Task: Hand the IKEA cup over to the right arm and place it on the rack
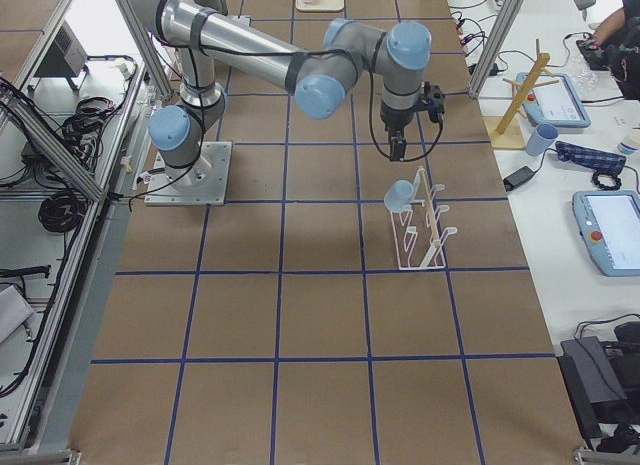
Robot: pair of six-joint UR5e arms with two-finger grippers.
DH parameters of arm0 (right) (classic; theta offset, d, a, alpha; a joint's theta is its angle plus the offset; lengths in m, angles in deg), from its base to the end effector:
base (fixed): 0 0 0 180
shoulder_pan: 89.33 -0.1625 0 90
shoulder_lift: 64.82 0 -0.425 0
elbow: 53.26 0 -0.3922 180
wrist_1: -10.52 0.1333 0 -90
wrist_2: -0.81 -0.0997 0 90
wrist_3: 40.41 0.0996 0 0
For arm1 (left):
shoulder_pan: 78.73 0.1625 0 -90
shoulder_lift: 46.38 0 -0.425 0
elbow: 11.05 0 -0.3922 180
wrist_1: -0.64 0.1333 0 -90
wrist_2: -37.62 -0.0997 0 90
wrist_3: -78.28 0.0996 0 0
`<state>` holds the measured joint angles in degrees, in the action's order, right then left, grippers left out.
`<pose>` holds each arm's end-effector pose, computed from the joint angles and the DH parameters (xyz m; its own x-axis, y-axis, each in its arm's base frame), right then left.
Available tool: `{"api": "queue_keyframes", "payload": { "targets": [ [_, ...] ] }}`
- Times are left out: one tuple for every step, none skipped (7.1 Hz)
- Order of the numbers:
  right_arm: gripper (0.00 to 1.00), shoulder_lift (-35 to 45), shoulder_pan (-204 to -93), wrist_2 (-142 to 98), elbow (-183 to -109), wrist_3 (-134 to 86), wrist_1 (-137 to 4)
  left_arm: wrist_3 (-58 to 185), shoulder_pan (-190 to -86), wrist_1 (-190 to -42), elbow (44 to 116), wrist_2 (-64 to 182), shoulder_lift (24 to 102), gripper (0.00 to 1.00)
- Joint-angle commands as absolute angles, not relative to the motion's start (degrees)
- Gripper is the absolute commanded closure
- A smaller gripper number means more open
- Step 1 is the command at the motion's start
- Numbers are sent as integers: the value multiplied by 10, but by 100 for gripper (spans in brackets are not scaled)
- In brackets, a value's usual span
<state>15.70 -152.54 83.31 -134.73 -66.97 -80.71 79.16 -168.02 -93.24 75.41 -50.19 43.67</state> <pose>-0.1229 -0.5679 0.4769 -0.9934 0.0001 -0.1146 0.0073 0.9980 -0.0627 -0.1310 -0.4925 0.5112 -0.9993 0.0027 0.0383 0.0030 1.0000 0.0062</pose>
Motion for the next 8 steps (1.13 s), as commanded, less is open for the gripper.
{"api": "queue_keyframes", "payload": {
  "targets": [
    [0,247,-1585,833,-1362,-565,-710,792,-1680,-932,753,-502,437,0],
    [0,284,-1619,840,-1393,-548,-707,793,-1680,-932,752,-502,437,0],
    [0,317,-1648,847,-1444,-493,-712,796,-1678,-932,750,-503,434,0],
    [0,347,-1677,850,-1484,-474,-719,795,-1678,-932,752,-503,435,0],
    [0,366,-1696,870,-1506,-451,-730,796,-1678,-932,751,-504,435,0],
    [0,370,-1717,874,-1509,-427,-732,796,-1678,-931,751,-504,435,0],
    [0,371,-1752,896,-1512,-409,-733,795,-1678,-932,751,-504,435,0],
    [0,372,-1764,909,-1509,-402,-732,795,-1678,-931,751,-504,435,0]
  ]
}}
